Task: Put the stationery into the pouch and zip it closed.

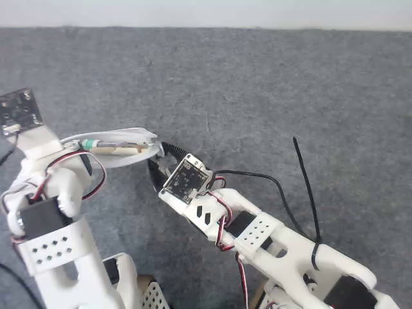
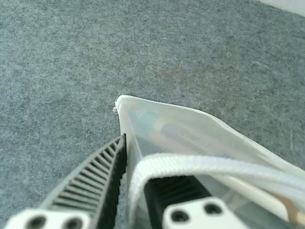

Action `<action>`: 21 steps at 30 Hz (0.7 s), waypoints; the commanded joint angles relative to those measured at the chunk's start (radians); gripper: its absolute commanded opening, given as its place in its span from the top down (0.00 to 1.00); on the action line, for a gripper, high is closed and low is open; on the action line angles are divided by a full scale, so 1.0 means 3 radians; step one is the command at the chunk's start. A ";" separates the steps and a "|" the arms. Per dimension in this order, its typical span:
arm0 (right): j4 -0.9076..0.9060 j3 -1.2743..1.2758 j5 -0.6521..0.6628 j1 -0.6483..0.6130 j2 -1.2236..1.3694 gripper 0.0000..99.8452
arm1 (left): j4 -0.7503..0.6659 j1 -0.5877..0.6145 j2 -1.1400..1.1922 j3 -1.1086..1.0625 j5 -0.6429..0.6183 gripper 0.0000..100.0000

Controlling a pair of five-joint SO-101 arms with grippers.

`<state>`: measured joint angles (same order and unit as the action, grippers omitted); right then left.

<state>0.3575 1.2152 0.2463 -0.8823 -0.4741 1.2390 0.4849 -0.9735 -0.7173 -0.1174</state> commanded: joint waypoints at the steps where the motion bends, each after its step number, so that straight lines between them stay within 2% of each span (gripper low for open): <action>1: 0.0069 -0.0113 0.0061 0.0090 -0.0018 0.85 | -0.0107 0.0005 -0.0153 0.0054 0.0005 0.99; 3: 0.0054 -0.0113 0.0072 0.0090 -0.0018 0.87 | -0.0107 0.0010 -0.0153 0.0054 0.0010 0.99; 7: 0.0049 -0.0113 0.0097 0.0090 -0.0054 1.00 | -0.0107 0.0015 -0.0153 0.0054 0.0010 0.99; 11: 0.0013 -0.0092 0.0353 0.0074 -0.0054 1.00 | -0.0107 0.0020 -0.0153 0.0054 0.0010 0.99; 17: -0.0212 -0.0097 0.0358 0.0069 -0.0136 0.99 | -0.0107 0.0020 -0.0153 0.0054 0.0010 0.99; 21: -0.0785 -0.0097 0.0358 0.0069 -0.0596 0.99 | -0.0107 0.0020 -0.0153 0.0054 0.0010 0.99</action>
<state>0.2332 1.2137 0.3383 -0.8623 -0.5355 1.2390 0.4864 -0.9735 -0.7173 -0.1174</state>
